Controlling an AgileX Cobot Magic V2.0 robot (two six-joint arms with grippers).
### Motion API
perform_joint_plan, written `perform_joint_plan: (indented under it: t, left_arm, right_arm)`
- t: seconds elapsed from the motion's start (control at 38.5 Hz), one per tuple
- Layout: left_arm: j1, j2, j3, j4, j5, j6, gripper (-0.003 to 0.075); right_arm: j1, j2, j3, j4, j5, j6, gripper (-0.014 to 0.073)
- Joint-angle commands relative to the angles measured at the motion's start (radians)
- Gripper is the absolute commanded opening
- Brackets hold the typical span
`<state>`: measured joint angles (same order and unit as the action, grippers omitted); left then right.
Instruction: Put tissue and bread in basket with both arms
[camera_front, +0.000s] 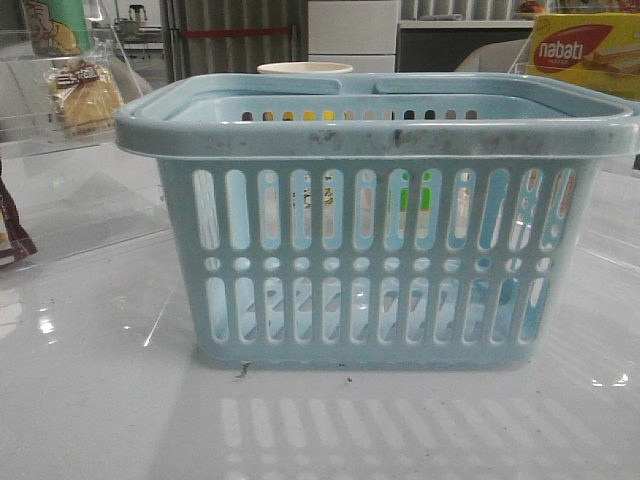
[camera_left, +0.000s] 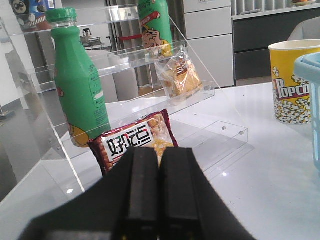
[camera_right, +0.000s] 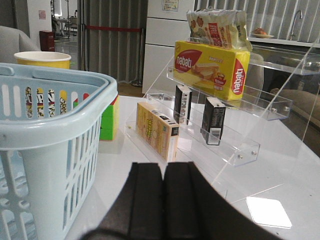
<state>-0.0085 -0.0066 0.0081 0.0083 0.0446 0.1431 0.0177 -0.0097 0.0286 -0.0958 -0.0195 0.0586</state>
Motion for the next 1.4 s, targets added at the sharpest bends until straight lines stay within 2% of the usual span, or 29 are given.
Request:
perform_joint_plan:
  t: [0.0,0.94,1.07,1.22,1.38]
  left_arm:
    - [-0.004,-0.018,0.0,-0.008,-0.08,-0.007,0.0091]
    - [-0.004,-0.018,0.0,-0.008,-0.088,-0.007,0.0091]
    - [-0.004,-0.018,0.0,-0.008,-0.132,-0.009,0.0091]
    - [-0.01,-0.018,-0.022,-0.023,-0.246,-0.011,0.0091]
    - [-0.01,-0.012,-0.13,-0.112,-0.186,-0.011,0.0091]
  right_arm:
    - [-0.003,-0.019,0.001,-0.003,-0.091,-0.005,0.0059]
    - [-0.003,-0.019,0.001,-0.003,-0.094,-0.005,0.0059]
    - [-0.003,-0.019,-0.001,-0.003,-0.116,-0.005,0.0059]
    - [-0.003,-0.019,-0.078,-0.003,-0.071,-0.005,0.0059]
    - [-0.003,-0.015,-0.246,-0.003,0.041,-0.005,0.0059]
